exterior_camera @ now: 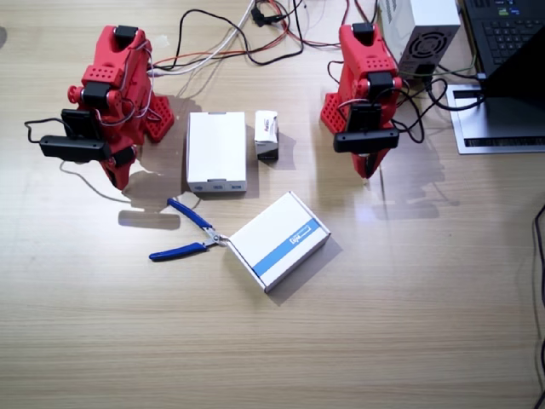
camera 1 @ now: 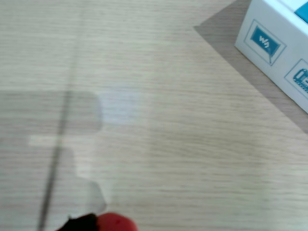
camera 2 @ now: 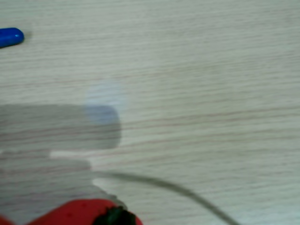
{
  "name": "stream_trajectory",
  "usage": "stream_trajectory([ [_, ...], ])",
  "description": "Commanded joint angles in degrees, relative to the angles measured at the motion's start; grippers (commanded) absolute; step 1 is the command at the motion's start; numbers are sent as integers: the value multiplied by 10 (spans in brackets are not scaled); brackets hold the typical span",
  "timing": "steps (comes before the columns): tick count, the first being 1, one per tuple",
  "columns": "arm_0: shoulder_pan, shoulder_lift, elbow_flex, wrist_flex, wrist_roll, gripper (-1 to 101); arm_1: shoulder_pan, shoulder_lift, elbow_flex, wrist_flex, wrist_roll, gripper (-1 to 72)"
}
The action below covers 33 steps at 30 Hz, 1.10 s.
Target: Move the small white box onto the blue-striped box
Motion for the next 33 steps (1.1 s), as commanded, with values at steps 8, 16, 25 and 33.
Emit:
stream_trajectory([
  [8,7,13,-11,13,20,1,-14,14,-7,12,5,5],
  [16,7,13,-11,13,20,1,-14,14,-7,12,5,5],
  [25,43,13,-11,13,19,1,-14,14,-7,12,5,5],
  [33,-1,13,-11,13,18,2,-84,15,-7,-5,34,1],
])
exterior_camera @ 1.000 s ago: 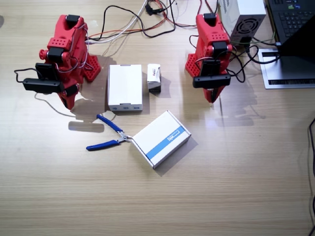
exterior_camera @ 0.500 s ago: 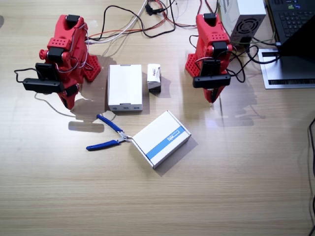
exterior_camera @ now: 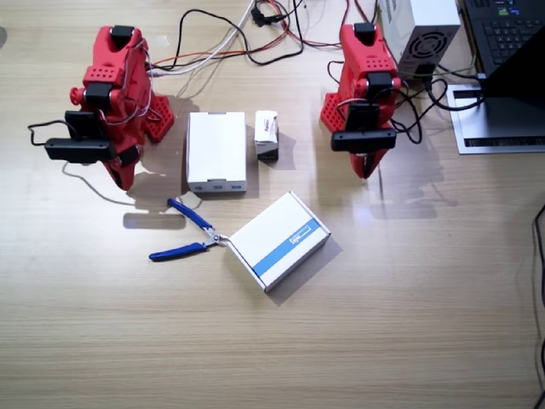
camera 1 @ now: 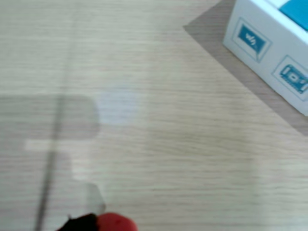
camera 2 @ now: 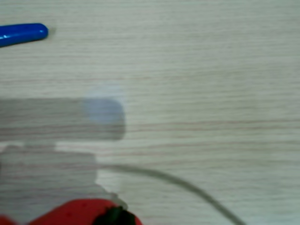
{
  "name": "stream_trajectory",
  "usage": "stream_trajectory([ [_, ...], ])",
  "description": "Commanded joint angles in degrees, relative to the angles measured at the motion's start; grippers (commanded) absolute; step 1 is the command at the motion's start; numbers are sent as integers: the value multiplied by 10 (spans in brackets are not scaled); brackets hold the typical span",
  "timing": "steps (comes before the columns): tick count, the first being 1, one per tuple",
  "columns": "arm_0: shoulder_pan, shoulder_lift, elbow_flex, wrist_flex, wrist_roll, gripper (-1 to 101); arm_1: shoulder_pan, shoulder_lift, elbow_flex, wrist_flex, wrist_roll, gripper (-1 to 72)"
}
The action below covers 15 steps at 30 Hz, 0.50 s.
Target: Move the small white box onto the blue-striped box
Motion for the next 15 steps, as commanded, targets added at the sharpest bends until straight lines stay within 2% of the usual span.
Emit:
stream_trajectory([
  [1,-28,13,-11,13,18,0,-20,15,-7,-10,18,12],
  [4,-54,13,-11,15,70,0,32,15,-14,-26,5,53],
  [7,-51,13,-11,16,77,0,29,2,-147,66,-39,133],
  [10,-44,13,-11,15,56,0,-21,-133,-352,125,-31,215],
  [12,-44,13,-11,11,34,0,-113,-240,-478,156,4,256],
  [15,-43,11,-11,4,16,0,-363,-397,-621,207,120,317],
])
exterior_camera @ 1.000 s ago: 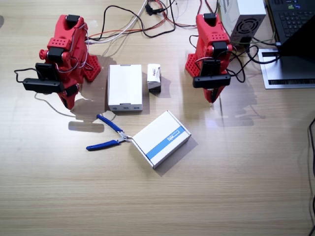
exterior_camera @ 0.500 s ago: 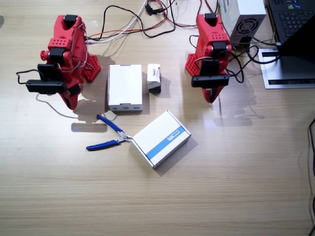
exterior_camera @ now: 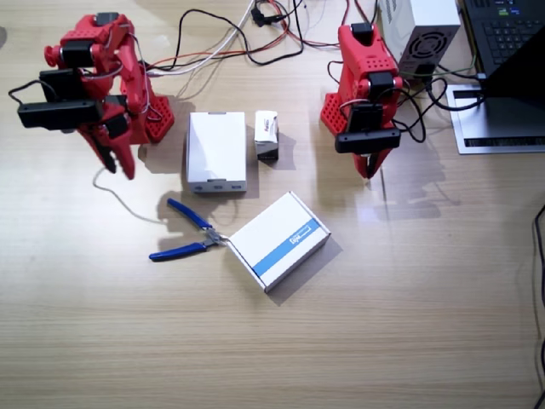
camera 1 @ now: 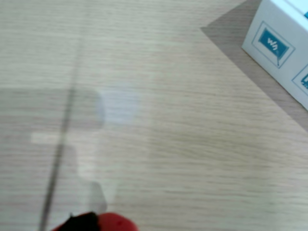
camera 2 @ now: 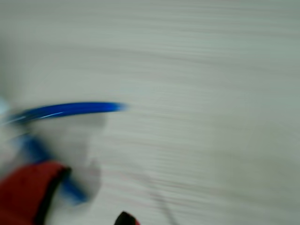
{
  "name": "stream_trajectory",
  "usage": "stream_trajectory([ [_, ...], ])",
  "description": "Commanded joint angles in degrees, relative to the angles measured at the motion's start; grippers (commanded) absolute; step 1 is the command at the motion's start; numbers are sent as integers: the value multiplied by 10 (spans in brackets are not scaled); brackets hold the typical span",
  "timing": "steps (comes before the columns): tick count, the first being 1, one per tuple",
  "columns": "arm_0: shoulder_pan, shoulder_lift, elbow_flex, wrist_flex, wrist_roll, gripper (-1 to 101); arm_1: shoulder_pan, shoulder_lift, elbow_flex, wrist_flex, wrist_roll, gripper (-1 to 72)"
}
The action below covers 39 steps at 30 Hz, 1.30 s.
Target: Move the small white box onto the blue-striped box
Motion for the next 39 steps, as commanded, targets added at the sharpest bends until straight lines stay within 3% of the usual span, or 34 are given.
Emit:
stream_trajectory([
  [1,-11,11,-11,3,-30,0,-270,-145,-147,35,79,350],
  [3,-11,11,-11,-3,-48,0,-392,-240,-200,25,122,403],
  [7,-11,11,-11,-9,-65,0,-520,-402,-241,-46,163,433],
  [11,-11,11,-11,-11,-67,0,-597,-522,-262,-101,200,444],
  [17,-11,11,-11,-13,-66,0,-659,-583,-280,-126,256,453],
  [24,-11,11,-11,-14,-72,0,-698,-704,-319,-152,267,456],
  [29,-11,11,-11,-15,-78,0,-674,-851,-370,-185,263,450],
  [35,-11,11,-11,-15,-76,0,-643,-905,-410,-173,278,353],
  [37,-11,11,-11,-15,-76,0,-634,-886,-424,-144,282,296],
  [39,-11,11,-11,-15,-76,0,-619,-864,-468,-76,277,239],
])
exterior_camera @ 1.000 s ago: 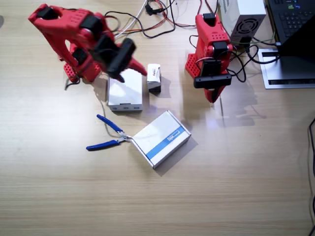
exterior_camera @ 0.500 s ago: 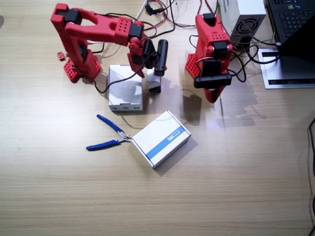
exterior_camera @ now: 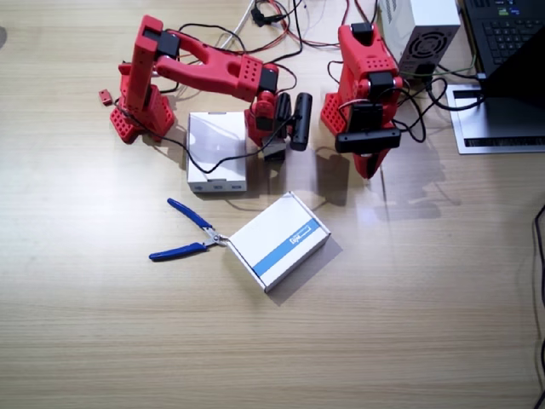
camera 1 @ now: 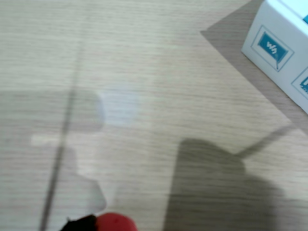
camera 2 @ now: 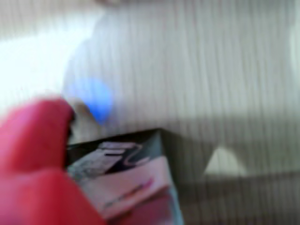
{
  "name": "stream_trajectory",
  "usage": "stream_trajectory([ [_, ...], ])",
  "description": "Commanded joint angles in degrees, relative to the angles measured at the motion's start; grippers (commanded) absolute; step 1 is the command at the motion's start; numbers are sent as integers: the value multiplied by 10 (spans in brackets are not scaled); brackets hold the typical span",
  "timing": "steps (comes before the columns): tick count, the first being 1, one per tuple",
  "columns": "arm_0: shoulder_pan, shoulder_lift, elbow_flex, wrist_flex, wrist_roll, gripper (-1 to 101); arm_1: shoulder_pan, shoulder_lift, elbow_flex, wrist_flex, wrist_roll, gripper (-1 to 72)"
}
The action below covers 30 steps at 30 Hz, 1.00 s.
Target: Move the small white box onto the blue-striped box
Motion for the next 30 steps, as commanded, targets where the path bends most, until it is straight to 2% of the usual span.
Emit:
stream_trajectory([
  [1,-11,11,-11,-9,-5,0,31,56,-54,92,-3,229],
  [4,-10,11,-11,-6,6,0,33,99,-112,161,-8,209],
  [7,-1,12,-11,20,95,0,32,140,-195,232,-4,218],
  [10,6,12,-11,21,139,0,52,228,-189,241,-8,236],
  [14,46,12,-11,1,103,0,101,360,-35,241,-11,236],
  [17,53,12,-11,-38,58,0,156,438,101,229,-20,238],
  [21,61,12,-68,-86,-26,0,152,475,243,163,-10,259],
  [24,105,12,-192,-46,-86,8,168,425,319,73,-7,284],
  [25,128,12,-241,-24,-105,50,171,399,327,50,-5,294],
  [28,211,-11,-388,43,-163,156,187,356,321,13,-4,388],
  [30,250,-69,-480,94,-194,203,191,367,306,18,-11,556],
])
